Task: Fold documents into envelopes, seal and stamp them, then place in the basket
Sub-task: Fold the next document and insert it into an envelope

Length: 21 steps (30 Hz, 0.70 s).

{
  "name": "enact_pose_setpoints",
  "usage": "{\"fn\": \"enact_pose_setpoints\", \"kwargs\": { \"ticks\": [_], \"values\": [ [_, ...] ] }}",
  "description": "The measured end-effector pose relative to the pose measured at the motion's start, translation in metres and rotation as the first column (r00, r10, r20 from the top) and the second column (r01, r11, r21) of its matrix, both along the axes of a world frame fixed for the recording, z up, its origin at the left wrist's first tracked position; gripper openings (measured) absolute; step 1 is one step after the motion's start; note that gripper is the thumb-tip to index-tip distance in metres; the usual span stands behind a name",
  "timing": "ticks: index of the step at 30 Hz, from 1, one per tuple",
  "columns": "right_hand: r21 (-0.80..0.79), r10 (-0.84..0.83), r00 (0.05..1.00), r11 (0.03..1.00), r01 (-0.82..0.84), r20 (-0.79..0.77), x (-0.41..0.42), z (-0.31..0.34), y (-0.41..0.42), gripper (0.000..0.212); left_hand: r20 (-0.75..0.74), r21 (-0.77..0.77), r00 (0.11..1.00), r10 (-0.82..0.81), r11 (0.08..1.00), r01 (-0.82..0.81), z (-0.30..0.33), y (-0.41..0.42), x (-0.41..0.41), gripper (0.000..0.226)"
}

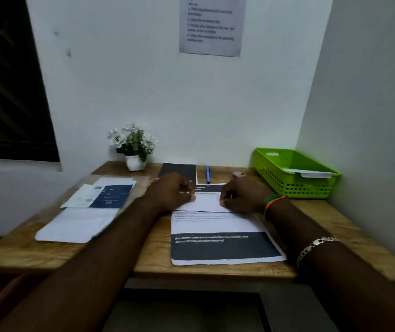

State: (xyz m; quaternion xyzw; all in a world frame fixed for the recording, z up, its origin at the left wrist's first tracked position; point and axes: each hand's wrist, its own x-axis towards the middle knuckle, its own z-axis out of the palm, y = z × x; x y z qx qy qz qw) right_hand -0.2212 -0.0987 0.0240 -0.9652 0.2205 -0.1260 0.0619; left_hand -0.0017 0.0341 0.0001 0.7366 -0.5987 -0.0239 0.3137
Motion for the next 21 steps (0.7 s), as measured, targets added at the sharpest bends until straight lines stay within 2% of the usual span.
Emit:
{"fn": "enact_pose_setpoints", "kwargs": {
  "ticks": [3,6,13,17,21],
  "values": [
    [-0.054,-0.011,1.000,0.999,0.011,0.004,-0.004,0.007,0.011,0.006,-0.043,-0.063,0.997,0.058,0.996,-0.060,0.010,0.036,0.009,0.004],
    [-0.116,-0.004,0.994,0.993,0.017,0.108,0.002,0.014,0.035,0.005,-0.032,-0.090,0.992,0.125,0.988,-0.128,0.017,0.093,0.031,0.002],
    [0.031,0.261,0.952,0.963,-0.269,0.161,0.070,0.012,0.142,0.007,-0.108,-0.190,0.905,0.412,0.885,-0.426,0.003,0.238,0.072,0.013],
    [0.051,0.385,0.908,0.916,-0.397,0.165,0.109,-0.002,0.204,0.010,-0.170,-0.120,0.890,0.423,0.887,-0.445,-0.003,0.282,0.076,0.026],
    [0.035,0.398,0.901,0.912,-0.409,0.171,0.134,-0.013,0.235,0.024,-0.254,0.006,0.897,0.363,0.928,-0.374,-0.005,0.294,0.066,0.046]
  ]
}}
